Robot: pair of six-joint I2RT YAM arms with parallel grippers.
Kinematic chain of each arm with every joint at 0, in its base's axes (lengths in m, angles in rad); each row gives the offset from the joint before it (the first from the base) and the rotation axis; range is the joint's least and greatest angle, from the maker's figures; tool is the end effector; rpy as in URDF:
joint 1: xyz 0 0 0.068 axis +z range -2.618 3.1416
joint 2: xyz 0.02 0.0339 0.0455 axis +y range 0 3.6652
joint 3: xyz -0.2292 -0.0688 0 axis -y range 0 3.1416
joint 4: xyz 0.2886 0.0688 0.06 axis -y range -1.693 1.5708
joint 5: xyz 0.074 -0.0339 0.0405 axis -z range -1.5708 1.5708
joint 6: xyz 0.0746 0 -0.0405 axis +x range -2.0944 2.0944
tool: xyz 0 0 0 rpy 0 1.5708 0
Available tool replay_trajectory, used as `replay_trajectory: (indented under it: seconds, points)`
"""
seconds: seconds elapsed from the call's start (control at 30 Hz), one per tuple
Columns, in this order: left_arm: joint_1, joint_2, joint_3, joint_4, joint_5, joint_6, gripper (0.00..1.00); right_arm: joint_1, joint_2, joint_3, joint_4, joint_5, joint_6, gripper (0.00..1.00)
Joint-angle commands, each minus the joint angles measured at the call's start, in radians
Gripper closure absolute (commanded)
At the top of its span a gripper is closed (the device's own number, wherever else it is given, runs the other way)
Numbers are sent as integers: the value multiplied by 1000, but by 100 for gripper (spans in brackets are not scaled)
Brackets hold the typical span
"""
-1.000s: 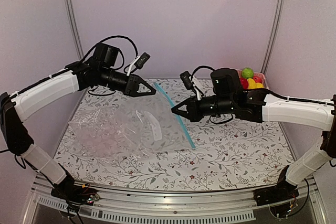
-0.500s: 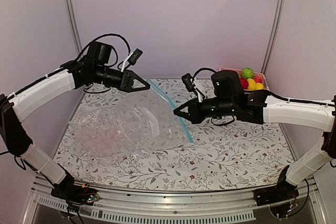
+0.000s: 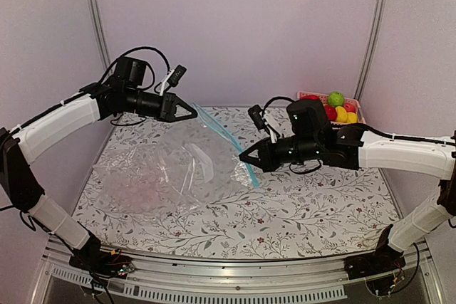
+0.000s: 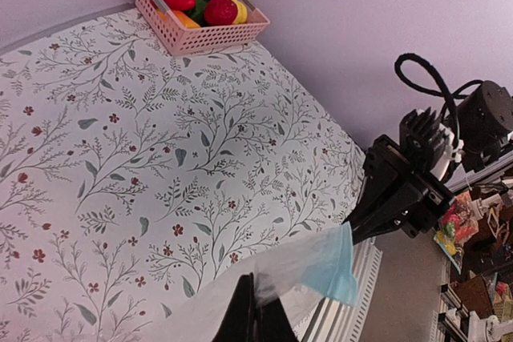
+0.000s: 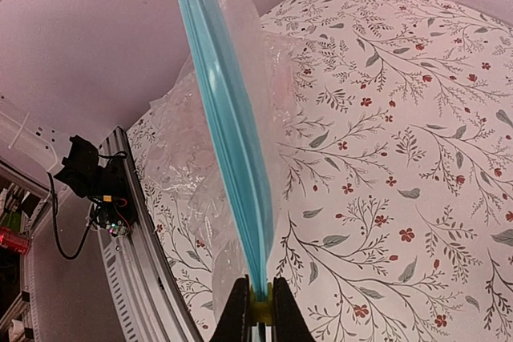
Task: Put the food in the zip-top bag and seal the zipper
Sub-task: Unzip the zipper from the zipper food storage bag.
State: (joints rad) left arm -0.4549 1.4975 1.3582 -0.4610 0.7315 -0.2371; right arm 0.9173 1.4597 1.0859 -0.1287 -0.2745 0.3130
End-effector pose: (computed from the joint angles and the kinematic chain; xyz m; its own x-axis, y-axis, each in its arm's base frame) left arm 0.3412 -0.2224 0.2883 -0.6864 0.1411 -0.7134 0.6799 0.4727 -0.5606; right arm 0.2350 0.3402 0.2215 -0.5584 -0.2417 -0.7936 -0.7744 0.4951 0.3941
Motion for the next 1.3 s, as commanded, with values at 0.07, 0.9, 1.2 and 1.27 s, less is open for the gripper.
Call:
replay_trajectory:
  seconds: [0.07,0.9,1.2,1.27]
  points:
    - [74,-39,-10,78,-86,-34,100,0,-12,-30,-111,1,-3,100]
    - [148,-74,-53,131,-170,-74,100,1,-40,-66,-111,11,14,100]
    - [146,-61,-50,134,-131,-69,100,0,-47,-67,-112,15,17,97]
    - [141,-60,-47,128,-121,-58,100,0,-50,-64,-111,16,17,95]
